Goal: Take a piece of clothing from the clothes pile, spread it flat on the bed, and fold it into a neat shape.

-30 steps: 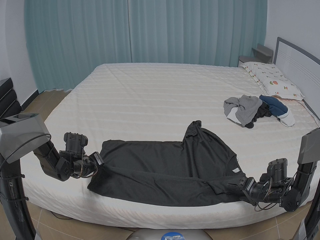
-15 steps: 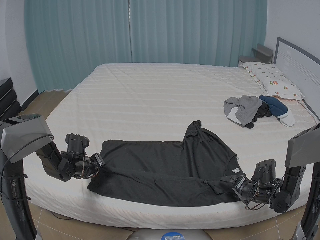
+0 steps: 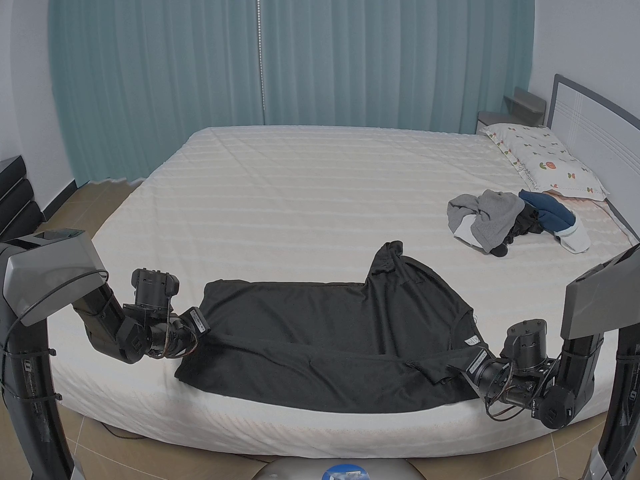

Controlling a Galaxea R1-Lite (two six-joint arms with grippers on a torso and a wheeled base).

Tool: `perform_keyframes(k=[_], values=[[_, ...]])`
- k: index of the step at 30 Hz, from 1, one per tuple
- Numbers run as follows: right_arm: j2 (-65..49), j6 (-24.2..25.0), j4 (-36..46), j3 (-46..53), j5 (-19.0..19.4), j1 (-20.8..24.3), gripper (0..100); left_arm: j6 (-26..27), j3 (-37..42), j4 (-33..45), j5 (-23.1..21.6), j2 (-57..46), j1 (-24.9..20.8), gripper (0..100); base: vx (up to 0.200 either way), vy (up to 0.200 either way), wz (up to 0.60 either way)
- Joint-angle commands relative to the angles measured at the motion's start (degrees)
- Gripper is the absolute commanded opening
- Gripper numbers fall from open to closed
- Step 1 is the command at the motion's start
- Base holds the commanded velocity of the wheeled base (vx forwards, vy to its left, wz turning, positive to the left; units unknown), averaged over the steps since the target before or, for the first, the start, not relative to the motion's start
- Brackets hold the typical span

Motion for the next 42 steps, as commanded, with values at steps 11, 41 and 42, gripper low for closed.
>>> perform_keyframes(k=[11, 41, 42], values=[[-2.25, -0.16, -2.11, 4.40, -0.45, 0.75, 0, -0.02, -0.01, -0.03, 0.00, 0.44, -0.02, 0, 0.000, 0.000, 0.00], [-6.82, -3.85, -1.14, 11.43, 0.69, 3.91, 100, 0.07, -0.01, -0.12, 0.09, 1.23, -0.37, 0, 0.000, 0.000, 0.00], [-6.65, -4.73, -1.23, 11.87, 0.95, 4.00, 100, 0.07, -0.01, -0.12, 0.09, 1.23, -0.37, 0, 0.000, 0.000, 0.00]])
